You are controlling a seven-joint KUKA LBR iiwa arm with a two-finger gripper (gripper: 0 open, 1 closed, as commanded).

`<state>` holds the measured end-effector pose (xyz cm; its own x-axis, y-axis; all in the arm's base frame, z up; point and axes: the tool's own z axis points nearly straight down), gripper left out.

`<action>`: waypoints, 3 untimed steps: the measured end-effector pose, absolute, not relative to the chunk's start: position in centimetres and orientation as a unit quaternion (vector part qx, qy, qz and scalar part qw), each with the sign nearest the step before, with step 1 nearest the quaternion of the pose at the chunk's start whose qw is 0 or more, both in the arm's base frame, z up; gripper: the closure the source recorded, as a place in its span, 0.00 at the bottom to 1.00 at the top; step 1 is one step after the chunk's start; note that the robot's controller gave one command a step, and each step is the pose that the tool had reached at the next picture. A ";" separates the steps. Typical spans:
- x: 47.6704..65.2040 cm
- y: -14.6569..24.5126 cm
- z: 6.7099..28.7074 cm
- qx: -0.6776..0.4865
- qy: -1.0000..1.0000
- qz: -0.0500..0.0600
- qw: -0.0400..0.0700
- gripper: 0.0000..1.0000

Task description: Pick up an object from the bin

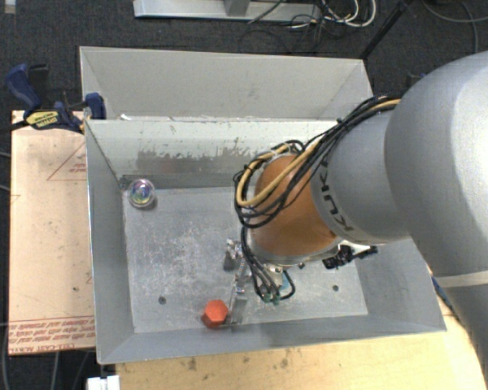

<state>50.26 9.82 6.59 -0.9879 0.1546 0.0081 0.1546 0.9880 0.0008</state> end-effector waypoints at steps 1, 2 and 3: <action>48.4 16.5 7.2 -0.008 -1.000 -0.002 -0.006 0.00; 48.1 16.2 6.9 -0.011 -1.000 -0.001 0.000 1.00; 50.0 16.3 22.1 -0.008 -1.000 -0.002 -0.005 1.00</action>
Offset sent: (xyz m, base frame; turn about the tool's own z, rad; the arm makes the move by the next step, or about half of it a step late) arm -0.0222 0.0636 0.0041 -0.1341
